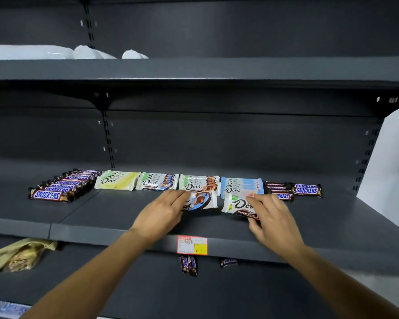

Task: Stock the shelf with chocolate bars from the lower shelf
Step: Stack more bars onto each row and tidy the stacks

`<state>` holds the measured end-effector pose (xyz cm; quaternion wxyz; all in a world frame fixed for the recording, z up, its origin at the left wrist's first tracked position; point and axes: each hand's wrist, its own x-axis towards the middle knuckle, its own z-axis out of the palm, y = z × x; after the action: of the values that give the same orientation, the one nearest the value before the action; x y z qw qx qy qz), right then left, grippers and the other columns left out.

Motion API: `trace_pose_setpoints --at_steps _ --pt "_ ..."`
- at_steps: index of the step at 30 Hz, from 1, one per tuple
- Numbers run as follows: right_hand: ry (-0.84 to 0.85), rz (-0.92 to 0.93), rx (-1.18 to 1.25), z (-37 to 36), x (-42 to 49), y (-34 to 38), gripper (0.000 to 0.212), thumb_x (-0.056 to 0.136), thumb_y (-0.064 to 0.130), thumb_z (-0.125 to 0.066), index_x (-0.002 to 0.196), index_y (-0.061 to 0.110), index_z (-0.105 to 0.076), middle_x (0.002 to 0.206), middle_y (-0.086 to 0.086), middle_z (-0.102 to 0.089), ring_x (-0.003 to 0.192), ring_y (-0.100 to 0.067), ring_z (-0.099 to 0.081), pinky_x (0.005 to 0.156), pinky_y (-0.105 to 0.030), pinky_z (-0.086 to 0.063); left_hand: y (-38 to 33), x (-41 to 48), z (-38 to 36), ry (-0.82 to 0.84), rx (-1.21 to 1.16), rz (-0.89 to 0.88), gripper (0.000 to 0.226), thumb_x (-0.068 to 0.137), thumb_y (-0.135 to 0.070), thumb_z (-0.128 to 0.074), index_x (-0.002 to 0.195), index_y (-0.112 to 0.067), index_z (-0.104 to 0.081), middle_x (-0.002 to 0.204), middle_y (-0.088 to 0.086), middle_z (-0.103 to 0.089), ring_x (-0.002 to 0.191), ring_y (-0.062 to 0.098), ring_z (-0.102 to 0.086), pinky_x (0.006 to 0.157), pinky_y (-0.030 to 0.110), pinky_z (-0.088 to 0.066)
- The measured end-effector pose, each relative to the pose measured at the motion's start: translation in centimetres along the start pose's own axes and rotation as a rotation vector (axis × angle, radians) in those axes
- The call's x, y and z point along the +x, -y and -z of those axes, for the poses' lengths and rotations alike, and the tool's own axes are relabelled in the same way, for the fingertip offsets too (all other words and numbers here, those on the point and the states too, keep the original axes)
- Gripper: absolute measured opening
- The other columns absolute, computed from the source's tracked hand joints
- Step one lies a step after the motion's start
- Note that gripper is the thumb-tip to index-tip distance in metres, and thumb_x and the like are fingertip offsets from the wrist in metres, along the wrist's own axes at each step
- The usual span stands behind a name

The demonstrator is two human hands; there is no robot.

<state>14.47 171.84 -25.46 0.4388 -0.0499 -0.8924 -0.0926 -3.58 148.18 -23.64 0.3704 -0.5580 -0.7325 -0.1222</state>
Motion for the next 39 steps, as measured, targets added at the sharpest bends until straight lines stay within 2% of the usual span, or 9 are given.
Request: trace_pose_setpoints --at_steps 4,8,12,14,16,19,24,30,39 --pt "0.011 0.014 0.032 -1.9 1.5 -0.3 0.05 0.063 0.014 -0.078 0.111 0.007 -0.064 0.1 -0.006 -0.061 0.094 -0.022 -0.048 0.08 -0.038 -0.051 2.1 -0.2 -1.1 0.035 -0.021 -0.007 0.053 0.065 -0.006 -0.07 0.115 -0.008 -0.053 0.106 0.009 -0.066 0.092 0.025 -0.065 0.077 0.03 -0.055" --pt "0.061 -0.013 0.104 -3.7 2.5 0.1 0.052 0.066 0.014 -0.076 0.115 0.009 -0.06 0.104 -0.004 -0.06 0.098 -0.021 -0.049 0.087 -0.033 -0.042 3.9 -0.6 -1.7 0.11 -0.052 0.031 0.058 0.052 -0.001 -0.081 0.106 -0.007 -0.061 0.101 0.008 -0.068 0.086 0.025 -0.067 0.07 0.027 -0.055" --pt "0.106 -0.123 0.229 -5.5 3.7 0.7 0.057 0.068 0.012 -0.074 0.12 0.008 -0.052 0.106 -0.004 -0.061 0.101 -0.021 -0.05 0.089 -0.023 -0.034 6.7 -0.9 -2.4 0.136 -0.058 0.083 0.056 0.052 0.001 -0.081 0.105 -0.007 -0.062 0.102 0.008 -0.067 0.087 0.026 -0.067 0.069 0.028 -0.055" --pt "0.122 -0.172 0.258 -6.2 4.4 1.1 0.054 0.069 0.011 -0.075 0.118 0.008 -0.054 0.106 -0.004 -0.061 0.103 -0.022 -0.051 0.089 -0.025 -0.038 8.2 -1.1 -2.7 0.148 -0.053 0.108 0.055 0.052 0.001 -0.081 0.104 -0.007 -0.064 0.101 0.008 -0.068 0.086 0.026 -0.067 0.068 0.027 -0.054" --pt "0.125 -0.131 0.222 -6.9 5.1 1.5 0.048 0.066 0.01 -0.076 0.111 0.009 -0.059 0.104 -0.003 -0.062 0.099 -0.025 -0.056 0.086 -0.032 -0.046 9.9 -1.4 -2.9 0.167 -0.048 0.113 0.055 0.05 0.001 -0.082 0.101 -0.008 -0.065 0.099 0.006 -0.068 0.084 0.025 -0.068 0.066 0.025 -0.054" --pt "0.124 -0.086 0.182 -8.1 6.0 2.4 0.045 0.062 0.01 -0.078 0.105 0.012 -0.063 0.1 -0.001 -0.062 0.094 -0.023 -0.057 0.084 -0.034 -0.048 12.5 -1.9 -3.5 0.19 -0.051 0.121 0.054 0.049 0.002 -0.083 0.099 -0.008 -0.066 0.096 0.005 -0.069 0.083 0.025 -0.068 0.065 0.026 -0.054" --pt "0.125 -0.067 0.144 -10.4 6.9 3.6 0.046 0.061 0.01 -0.077 0.106 0.014 -0.064 0.102 0.001 -0.063 0.099 -0.014 -0.048 0.09 -0.025 -0.04 15.6 -2.2 -5.0 0.219 -0.07 0.128 0.052 0.051 0.004 -0.08 0.099 -0.007 -0.066 0.097 0.007 -0.069 0.086 0.027 -0.067 0.07 0.029 -0.055" --pt "0.163 -0.059 0.118 -11.5 7.6 5.0 0.045 0.063 0.012 -0.076 0.106 0.016 -0.064 0.102 0.003 -0.063 0.095 -0.017 -0.056 0.086 -0.031 -0.048 17.0 -2.0 -7.6 0.223 -0.157 0.137 0.038 0.073 0.002 -0.067 0.11 -0.006 -0.064 0.107 0.009 -0.067 0.099 0.029 -0.063 0.083 0.032 -0.051" --pt "0.183 -0.029 0.1 -12.9 8.6 5.6 0.043 0.062 0.012 -0.074 0.103 0.016 -0.063 0.101 0.003 -0.063 0.096 -0.019 -0.057 0.085 -0.031 -0.049 17.4 -0.6 -9.7 0.319 -0.244 0.267 0.045 0.086 -0.005 -0.048 0.129 -0.017 -0.053 0.132 -0.001 -0.055 0.123 0.022 -0.047 0.099 0.028 -0.04"
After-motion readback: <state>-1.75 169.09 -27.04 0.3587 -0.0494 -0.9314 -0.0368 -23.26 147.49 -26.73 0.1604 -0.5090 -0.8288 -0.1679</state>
